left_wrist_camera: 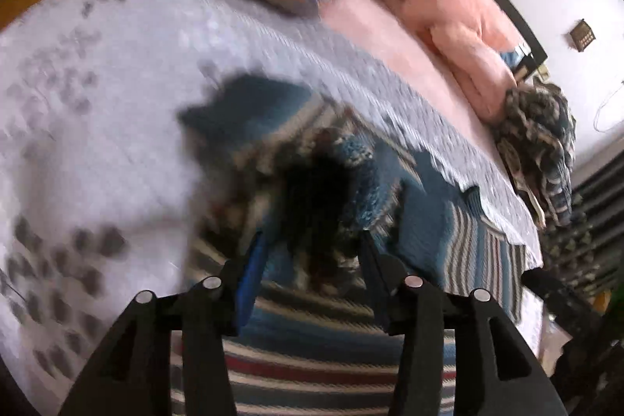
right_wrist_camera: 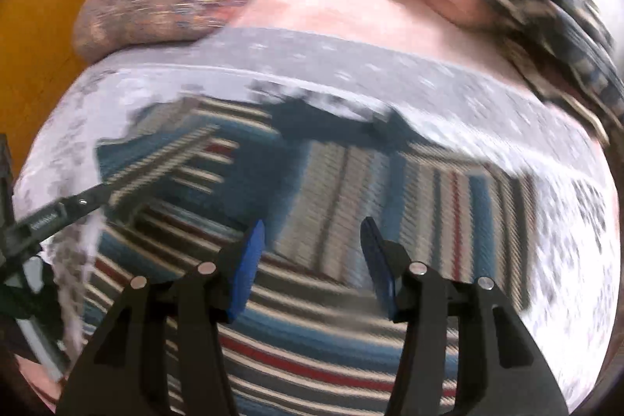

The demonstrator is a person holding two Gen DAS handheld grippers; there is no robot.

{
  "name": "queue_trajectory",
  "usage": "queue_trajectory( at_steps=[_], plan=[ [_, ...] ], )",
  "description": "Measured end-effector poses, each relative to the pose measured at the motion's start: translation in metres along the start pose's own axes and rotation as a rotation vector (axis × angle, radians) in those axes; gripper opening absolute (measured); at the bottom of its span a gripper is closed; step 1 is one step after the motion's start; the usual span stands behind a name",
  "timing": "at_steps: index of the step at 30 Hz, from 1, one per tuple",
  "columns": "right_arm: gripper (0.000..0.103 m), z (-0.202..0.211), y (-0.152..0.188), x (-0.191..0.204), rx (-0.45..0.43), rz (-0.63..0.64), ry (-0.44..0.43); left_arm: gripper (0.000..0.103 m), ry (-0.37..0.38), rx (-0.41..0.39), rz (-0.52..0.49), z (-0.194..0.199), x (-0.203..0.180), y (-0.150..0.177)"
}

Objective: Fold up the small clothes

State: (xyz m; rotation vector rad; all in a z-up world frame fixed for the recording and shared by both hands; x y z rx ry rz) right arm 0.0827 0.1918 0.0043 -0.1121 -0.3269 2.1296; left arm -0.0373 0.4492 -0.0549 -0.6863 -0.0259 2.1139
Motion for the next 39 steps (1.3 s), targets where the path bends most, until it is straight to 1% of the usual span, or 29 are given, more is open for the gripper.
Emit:
queue_trajectory(
  at_steps=[1, 2, 4, 5, 6, 7, 8, 11, 13, 15, 17, 18, 19, 20, 21, 22, 23, 24, 25, 26, 27, 30, 32, 35, 39],
  plan=[
    [0.051, -0.001, -0.011, 0.016, 0.007, 0.024, -0.016, 0.051, -0.028, 0.009, -0.007, 0.001, 0.006, -0.001],
    [0.051, -0.002, -0.019, 0.028, 0.014, 0.041, -0.034, 0.051, -0.039, 0.015, -0.005, 0.001, 0.010, -0.002],
    [0.051, -0.008, -0.040, 0.053, 0.038, 0.065, -0.073, 0.051, -0.012, 0.020, 0.000, 0.003, 0.018, -0.003],
    [0.051, -0.012, -0.049, 0.062, 0.053, 0.068, -0.088, 0.051, 0.021, 0.031, -0.019, 0.003, 0.019, -0.003],
    [0.054, -0.016, -0.055, 0.068, 0.070, 0.072, -0.101, 0.051, 0.032, 0.040, -0.041, 0.001, 0.019, -0.003],
    [0.055, -0.025, -0.064, 0.079, 0.105, 0.083, -0.120, 0.051, 0.023, 0.045, -0.052, -0.003, 0.020, -0.003],
    [0.055, -0.030, -0.069, 0.085, 0.123, 0.088, -0.120, 0.051, 0.009, 0.050, -0.043, -0.005, 0.023, -0.004],
    [0.055, -0.047, -0.077, 0.116, 0.149, 0.149, -0.091, 0.051, -0.014, 0.062, -0.009, -0.008, 0.036, -0.009],
    [0.055, -0.056, -0.077, 0.131, 0.174, 0.179, -0.111, 0.052, -0.085, 0.055, 0.007, -0.008, 0.048, -0.013],
    [0.055, -0.070, -0.079, 0.150, 0.215, 0.209, -0.140, 0.052, -0.136, 0.062, 0.024, -0.012, 0.058, -0.015],
    [0.058, -0.085, -0.078, 0.165, 0.248, 0.244, -0.130, 0.052, -0.167, 0.079, 0.049, -0.020, 0.068, -0.017],
    [0.061, -0.092, -0.078, 0.170, 0.261, 0.258, -0.115, 0.052, -0.176, 0.088, 0.058, -0.025, 0.072, -0.017],
    [0.062, -0.099, -0.078, 0.174, 0.272, 0.272, -0.089, 0.052, -0.176, 0.093, 0.060, -0.028, 0.073, -0.017],
    [0.062, -0.109, -0.077, 0.178, 0.284, 0.289, -0.044, 0.052, -0.179, 0.101, 0.062, -0.031, 0.075, -0.017],
    [0.062, -0.114, -0.075, 0.180, 0.291, 0.297, -0.029, 0.052, -0.189, 0.101, 0.058, -0.033, 0.075, -0.017],
    [0.056, -0.119, -0.075, 0.180, 0.297, 0.303, -0.022, 0.052, -0.198, 0.098, 0.052, -0.034, 0.074, -0.017],
    [0.051, -0.123, -0.074, 0.180, 0.307, 0.303, -0.035, 0.052, -0.201, 0.097, 0.051, -0.034, 0.074, -0.017],
    [0.039, -0.125, -0.075, 0.178, 0.320, 0.290, -0.069, 0.052, -0.202, 0.095, 0.053, -0.034, 0.074, -0.018],
    [0.023, -0.125, -0.075, 0.175, 0.328, 0.275, -0.095, 0.052, -0.202, 0.094, 0.056, -0.034, 0.074, -0.017],
    [0.014, -0.125, -0.076, 0.171, 0.337, 0.249, -0.131, 0.052, -0.207, 0.091, 0.056, -0.035, 0.074, -0.017],
    [0.010, -0.124, -0.076, 0.167, 0.337, 0.232, -0.139, 0.052, -0.214, 0.089, 0.052, -0.035, 0.074, -0.017],
    [0.008, -0.112, -0.075, 0.156, 0.303, 0.210, -0.170, 0.052, -0.246, 0.078, 0.037, -0.037, 0.069, -0.019],
    [0.008, -0.097, -0.075, 0.144, 0.268, 0.186, -0.186, 0.052, -0.254, 0.066, 0.033, -0.035, 0.067, -0.019],
    [0.008, -0.076, -0.079, 0.114, 0.216, 0.107, -0.214, 0.051, -0.234, 0.019, 0.022, -0.025, 0.060, -0.021],
    [0.008, -0.053, -0.072, 0.065, 0.168, 0.000, -0.208, 0.052, -0.188, -0.039, -0.031, -0.013, 0.043, -0.022]
  ],
)
Point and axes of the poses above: each gripper's, at about its wrist camera, not at the fingertips, and z roughly against the way its jaws point, x to its left, y to its underside, the point moved 3 cm from there along -z, roughly the way its jaws point, and after that the axes turned 13 degrees about x, right-handed, at the moved point
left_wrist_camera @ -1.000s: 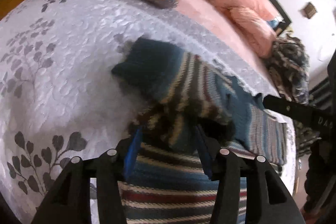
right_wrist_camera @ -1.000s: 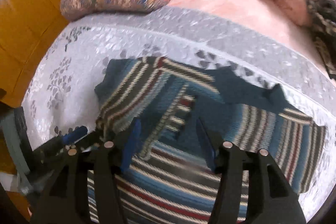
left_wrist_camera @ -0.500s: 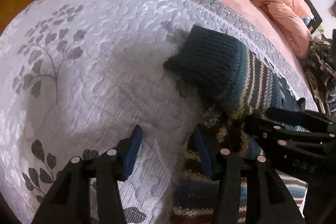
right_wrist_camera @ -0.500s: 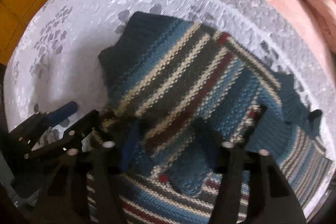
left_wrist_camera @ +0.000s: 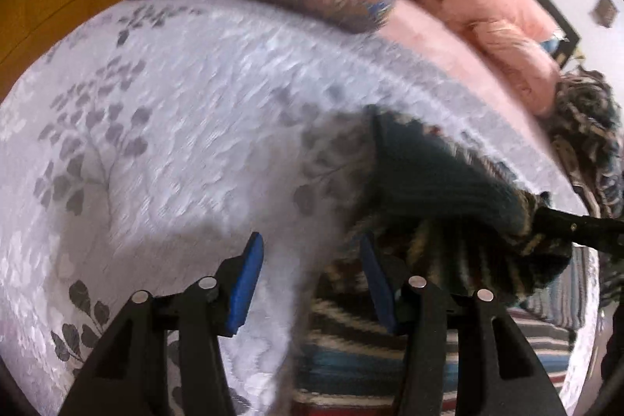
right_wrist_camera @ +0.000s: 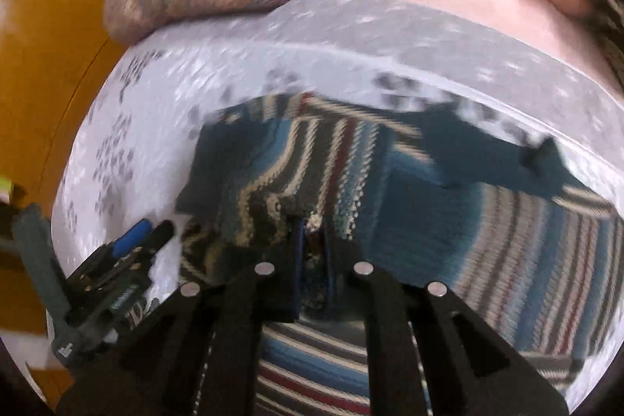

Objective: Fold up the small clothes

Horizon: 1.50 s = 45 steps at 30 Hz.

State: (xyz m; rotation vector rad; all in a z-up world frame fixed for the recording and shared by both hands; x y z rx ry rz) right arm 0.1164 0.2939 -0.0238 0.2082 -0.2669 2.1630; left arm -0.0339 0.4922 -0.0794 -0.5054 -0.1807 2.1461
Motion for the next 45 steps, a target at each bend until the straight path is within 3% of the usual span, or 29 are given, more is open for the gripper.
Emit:
queue_trajectory(
  at_steps=[4, 9, 12, 16, 17, 21, 23, 30, 32, 33, 34, 38, 45],
  plan=[
    [0.008, 0.008, 0.015, -0.042, -0.013, -0.063, 0.065, 0.052, -0.011, -0.001, -0.068, -0.005, -0.020, 0.003],
    [0.013, -0.024, 0.035, -0.063, 0.084, -0.084, 0.139, 0.053, -0.086, 0.082, -0.098, -0.039, -0.030, 0.011],
    [0.016, -0.015, 0.038, -0.055, 0.038, -0.054, 0.194, 0.054, -0.069, 0.077, -0.083, -0.035, -0.027, 0.010],
    [0.036, 0.011, 0.029, -0.024, -0.058, 0.028, 0.254, 0.053, -0.076, 0.041, -0.073, -0.023, -0.024, 0.007],
    [0.037, 0.014, 0.027, -0.011, -0.066, 0.066, 0.247, 0.053, -0.084, 0.040, -0.073, -0.023, -0.023, 0.007],
    [0.044, 0.001, 0.018, 0.034, -0.034, 0.197, 0.206, 0.053, -0.090, 0.062, -0.068, -0.029, -0.022, 0.008],
    [0.047, -0.021, 0.014, 0.051, 0.022, 0.246, 0.206, 0.055, -0.087, 0.068, -0.060, -0.031, -0.019, 0.007],
    [0.049, -0.081, 0.005, 0.047, 0.125, 0.235, 0.305, 0.057, -0.074, 0.079, -0.047, -0.036, -0.016, 0.006],
    [0.047, -0.084, 0.007, 0.043, 0.120, 0.234, 0.294, 0.057, -0.074, 0.081, -0.047, -0.037, -0.016, 0.006],
    [0.040, -0.083, 0.006, 0.042, 0.119, 0.231, 0.281, 0.057, -0.074, 0.081, -0.047, -0.037, -0.017, 0.006],
    [0.021, -0.081, 0.006, 0.039, 0.119, 0.221, 0.249, 0.057, -0.074, 0.081, -0.047, -0.037, -0.017, 0.006],
    [0.000, -0.073, 0.003, 0.023, 0.115, 0.145, 0.172, 0.058, -0.078, 0.080, -0.049, -0.038, -0.018, 0.006],
    [0.000, -0.024, 0.014, -0.008, 0.019, 0.099, 0.130, 0.059, -0.091, 0.077, -0.053, -0.039, -0.020, 0.005]
  ],
)
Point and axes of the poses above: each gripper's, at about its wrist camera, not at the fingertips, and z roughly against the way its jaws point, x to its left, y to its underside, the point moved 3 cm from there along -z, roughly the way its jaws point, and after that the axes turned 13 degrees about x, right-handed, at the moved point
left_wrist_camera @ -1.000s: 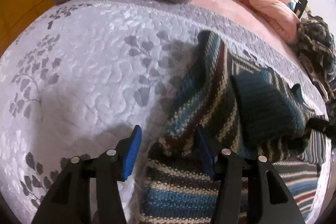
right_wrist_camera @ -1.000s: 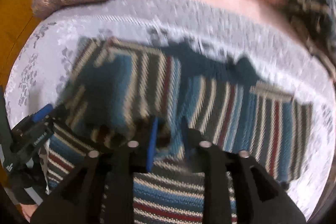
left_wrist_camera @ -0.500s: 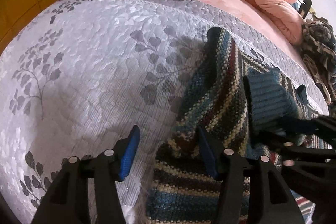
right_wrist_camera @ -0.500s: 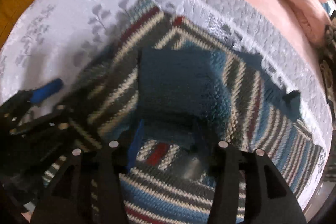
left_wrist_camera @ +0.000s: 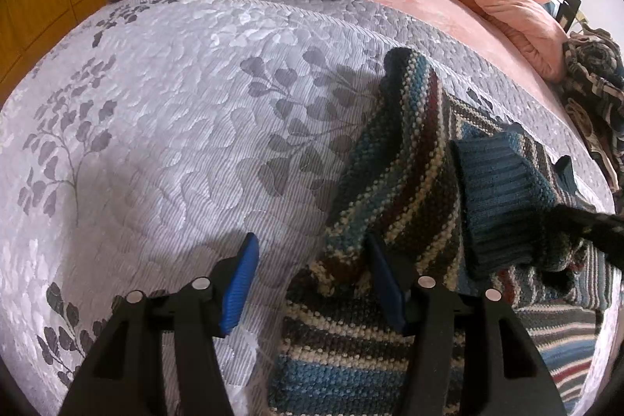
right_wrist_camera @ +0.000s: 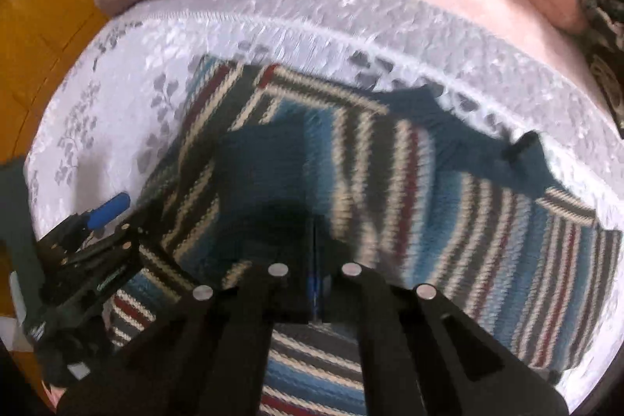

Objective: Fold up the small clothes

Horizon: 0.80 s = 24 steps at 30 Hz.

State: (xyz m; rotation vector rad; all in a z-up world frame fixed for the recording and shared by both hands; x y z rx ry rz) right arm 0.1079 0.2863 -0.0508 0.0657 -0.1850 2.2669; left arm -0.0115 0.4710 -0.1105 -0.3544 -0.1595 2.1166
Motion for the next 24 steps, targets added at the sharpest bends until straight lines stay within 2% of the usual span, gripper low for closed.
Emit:
queue_trajectory(
  at_steps=[2, 5, 6, 7, 9, 10, 14, 17, 18, 20, 21, 22, 24],
  plan=[
    [0.000, 0.003, 0.004, 0.004, 0.025, 0.044, -0.013, 0.059, -0.001, 0.004, 0.003, 0.001, 0.000, 0.000],
    [0.010, -0.002, 0.010, 0.026, 0.054, 0.141, 0.006, 0.058, -0.002, -0.003, 0.002, 0.008, 0.000, -0.001],
    [0.023, -0.005, 0.008, 0.033, 0.061, 0.165, 0.014, 0.058, -0.003, -0.009, 0.003, 0.012, 0.001, -0.001],
    [0.040, -0.008, 0.011, 0.043, 0.064, 0.194, 0.024, 0.058, -0.004, -0.015, 0.006, 0.015, 0.002, -0.001],
    [0.055, -0.013, 0.014, 0.058, 0.053, 0.250, 0.059, 0.058, -0.007, -0.029, 0.023, 0.022, 0.007, -0.003],
    [0.058, -0.015, 0.014, 0.062, 0.050, 0.263, 0.074, 0.058, -0.006, -0.035, 0.038, 0.026, 0.011, -0.004],
    [0.058, -0.031, 0.005, 0.075, 0.069, 0.255, 0.083, 0.058, 0.009, -0.049, 0.067, 0.031, 0.018, -0.007],
    [0.055, -0.053, -0.006, 0.076, 0.106, 0.230, 0.172, 0.058, 0.015, -0.043, 0.060, 0.029, 0.016, -0.007],
    [0.053, -0.057, -0.008, 0.076, 0.108, 0.221, 0.174, 0.058, 0.019, -0.039, 0.057, 0.028, 0.015, -0.007],
    [0.043, -0.057, -0.011, 0.071, 0.103, 0.193, 0.167, 0.058, 0.025, -0.034, 0.052, 0.026, 0.014, -0.007],
    [0.023, -0.054, -0.011, 0.067, 0.101, 0.175, 0.157, 0.058, 0.024, -0.034, 0.052, 0.026, 0.014, -0.007],
    [0.012, -0.050, -0.011, 0.061, 0.096, 0.152, 0.155, 0.058, 0.023, -0.035, 0.053, 0.026, 0.014, -0.007],
    [0.012, -0.042, -0.012, 0.047, 0.084, 0.096, 0.082, 0.058, 0.027, -0.039, 0.052, 0.026, 0.013, -0.007]
  ],
)
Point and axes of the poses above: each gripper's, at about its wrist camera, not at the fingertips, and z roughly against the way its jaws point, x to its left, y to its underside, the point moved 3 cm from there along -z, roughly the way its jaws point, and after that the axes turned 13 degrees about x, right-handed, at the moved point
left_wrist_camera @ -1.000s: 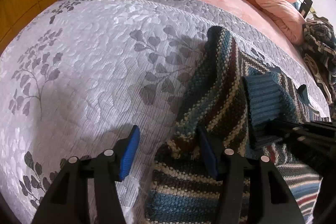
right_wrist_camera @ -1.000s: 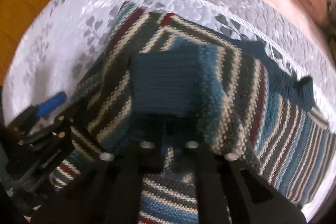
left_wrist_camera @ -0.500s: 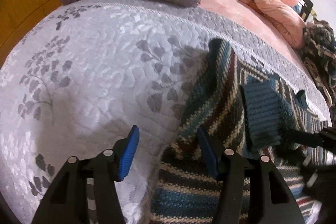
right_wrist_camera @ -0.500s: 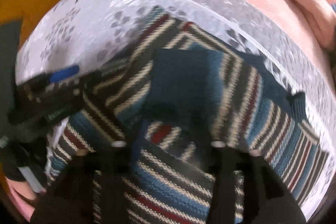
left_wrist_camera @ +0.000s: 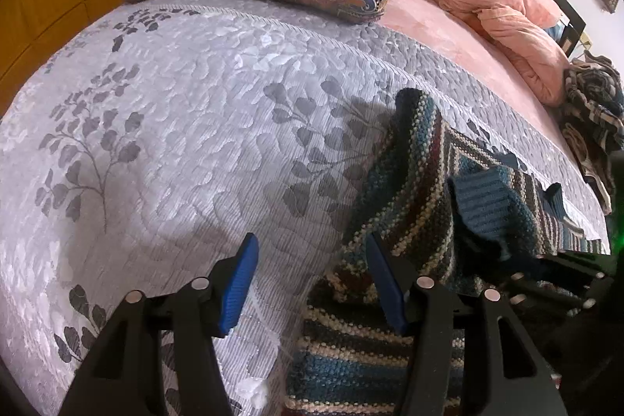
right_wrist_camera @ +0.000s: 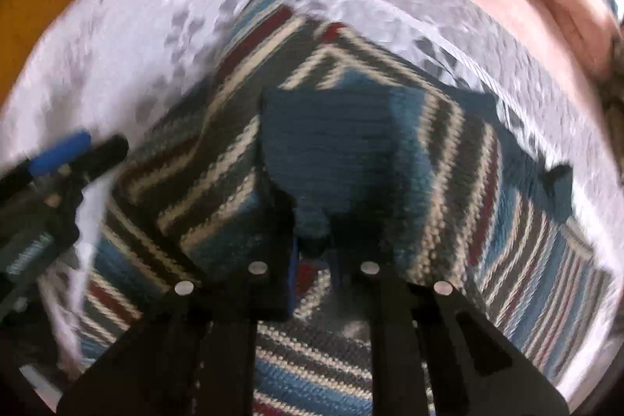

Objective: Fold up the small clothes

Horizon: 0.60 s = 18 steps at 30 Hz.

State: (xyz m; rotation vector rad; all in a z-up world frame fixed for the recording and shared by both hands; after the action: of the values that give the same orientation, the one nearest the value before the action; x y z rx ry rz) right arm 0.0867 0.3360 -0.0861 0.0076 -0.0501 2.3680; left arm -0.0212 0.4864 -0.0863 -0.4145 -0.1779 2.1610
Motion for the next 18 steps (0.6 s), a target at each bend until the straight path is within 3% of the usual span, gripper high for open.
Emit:
queue_trajectory(
  at_steps=[9, 13, 18],
  plan=[
    [0.012, 0.080, 0.033, -0.074, -0.216, -0.209, -0.209, 0.058, 0.006, -0.034, -0.087, 0.003, -0.022, 0.002],
    [0.012, 0.101, 0.060, -0.121, -0.263, -0.319, -0.240, 0.058, -0.026, -0.026, -0.118, -0.006, -0.032, 0.006],
    [0.012, 0.102, 0.101, -0.188, -0.261, -0.475, -0.207, 0.058, -0.049, -0.020, -0.137, -0.013, -0.039, 0.009]
  ],
)
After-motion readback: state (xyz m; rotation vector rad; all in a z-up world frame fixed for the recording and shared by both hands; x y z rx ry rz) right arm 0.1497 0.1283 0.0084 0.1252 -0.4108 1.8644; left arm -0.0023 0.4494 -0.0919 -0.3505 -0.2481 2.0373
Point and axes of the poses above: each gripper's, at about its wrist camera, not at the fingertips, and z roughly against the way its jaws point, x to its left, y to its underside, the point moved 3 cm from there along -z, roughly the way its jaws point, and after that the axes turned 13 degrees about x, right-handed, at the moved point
